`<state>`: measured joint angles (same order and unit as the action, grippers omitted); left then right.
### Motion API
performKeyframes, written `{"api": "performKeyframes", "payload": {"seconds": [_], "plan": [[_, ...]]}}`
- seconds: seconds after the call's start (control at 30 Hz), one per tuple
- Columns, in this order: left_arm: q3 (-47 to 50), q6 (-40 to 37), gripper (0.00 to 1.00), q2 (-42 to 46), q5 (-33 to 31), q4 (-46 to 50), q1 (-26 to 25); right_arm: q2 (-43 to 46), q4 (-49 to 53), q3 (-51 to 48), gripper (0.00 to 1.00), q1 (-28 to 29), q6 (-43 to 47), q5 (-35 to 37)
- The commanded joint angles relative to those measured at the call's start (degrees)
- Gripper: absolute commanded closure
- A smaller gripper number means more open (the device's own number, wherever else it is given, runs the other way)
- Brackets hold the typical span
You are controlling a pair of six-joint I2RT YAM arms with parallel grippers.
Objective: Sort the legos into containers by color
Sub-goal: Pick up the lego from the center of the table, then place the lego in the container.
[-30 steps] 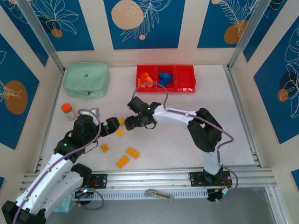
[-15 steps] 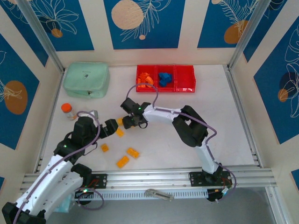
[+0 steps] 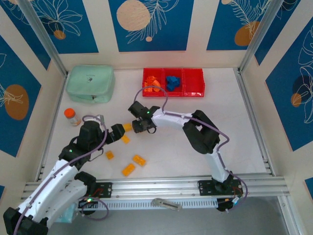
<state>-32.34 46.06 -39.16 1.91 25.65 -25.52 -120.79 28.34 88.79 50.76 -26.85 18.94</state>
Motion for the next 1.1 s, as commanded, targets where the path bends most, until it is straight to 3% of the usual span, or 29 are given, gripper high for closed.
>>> {"api": "performKeyframes", "payload": {"seconds": [0.0,0.23,0.5,0.77,1.07], "plan": [[-1.6,-0.4,0.01,-0.9,2.3,-2.0,-0.1,6.4,-0.4,-2.1,0.67,-2.0,-1.2,-1.7],[-4.2,-1.1,0.01,-6.0,5.2,-5.5,-0.1,15.7,-1.1,-7.4,0.69,-8.5,-1.0,-1.6],[-8.9,-2.6,0.01,-17.5,8.6,-12.3,-0.8,19.9,-0.6,-7.0,0.69,-21.9,1.2,-0.5],[-15.8,-3.3,0.01,-29.4,11.2,-19.3,-2.4,12.1,1.3,4.7,0.70,-33.7,3.1,0.5],[-21.5,-3.8,0.01,-38.6,13.0,-22.6,-2.5,-3.1,4.9,22.7,0.70,-40.9,4.2,1.8]]}}
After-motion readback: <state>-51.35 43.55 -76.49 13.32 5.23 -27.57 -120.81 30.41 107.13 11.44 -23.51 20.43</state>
